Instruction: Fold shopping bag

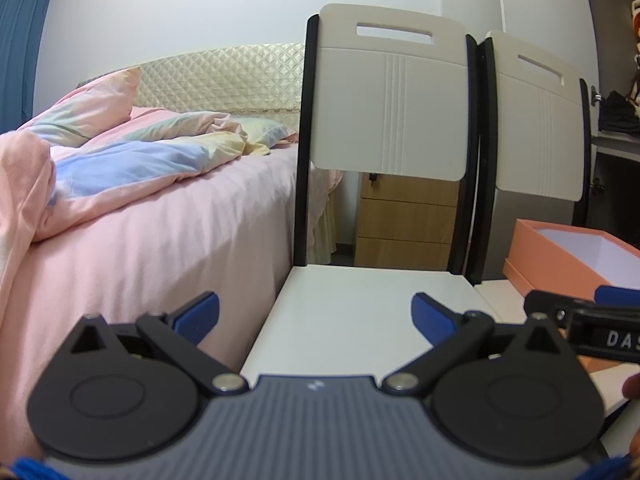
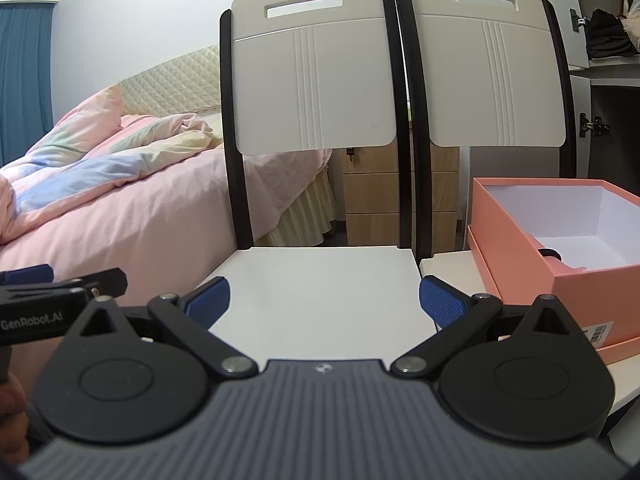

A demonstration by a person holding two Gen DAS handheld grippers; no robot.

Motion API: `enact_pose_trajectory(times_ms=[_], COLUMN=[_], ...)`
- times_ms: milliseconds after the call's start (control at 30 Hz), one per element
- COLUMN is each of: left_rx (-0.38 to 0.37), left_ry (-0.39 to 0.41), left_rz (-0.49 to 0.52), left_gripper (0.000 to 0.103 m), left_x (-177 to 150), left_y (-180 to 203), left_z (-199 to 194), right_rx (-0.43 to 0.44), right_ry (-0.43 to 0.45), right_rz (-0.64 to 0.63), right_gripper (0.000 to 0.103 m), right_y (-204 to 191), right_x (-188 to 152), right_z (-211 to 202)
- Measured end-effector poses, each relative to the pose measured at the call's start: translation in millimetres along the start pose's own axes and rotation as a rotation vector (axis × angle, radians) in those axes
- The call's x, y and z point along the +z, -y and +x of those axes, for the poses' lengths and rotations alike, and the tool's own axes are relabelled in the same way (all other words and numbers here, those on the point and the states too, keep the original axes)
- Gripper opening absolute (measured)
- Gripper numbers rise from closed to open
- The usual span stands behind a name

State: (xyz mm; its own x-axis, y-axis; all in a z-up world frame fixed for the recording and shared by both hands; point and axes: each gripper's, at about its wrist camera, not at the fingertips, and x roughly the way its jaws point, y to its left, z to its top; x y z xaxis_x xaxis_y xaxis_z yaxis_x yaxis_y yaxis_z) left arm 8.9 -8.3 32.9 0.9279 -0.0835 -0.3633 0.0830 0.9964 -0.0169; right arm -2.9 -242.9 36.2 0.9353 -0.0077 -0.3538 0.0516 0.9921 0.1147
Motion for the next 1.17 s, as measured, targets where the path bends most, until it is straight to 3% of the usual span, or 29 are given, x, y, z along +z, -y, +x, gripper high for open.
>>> enact_pose_trajectory(times_ms=[1167], left_rx=[0.003], left_ry=[0.010], left_rz=[0.014], left_gripper=[0.103], left_x=[-1.9], left_y=[6.1], left_z=[-1.5], right_rx=[0.000], right_ry=[-0.024], right_rz=[-0.004], right_gripper=[0.103], right_y=[-0.3], right_x=[-3.1], right_z=[-0.4])
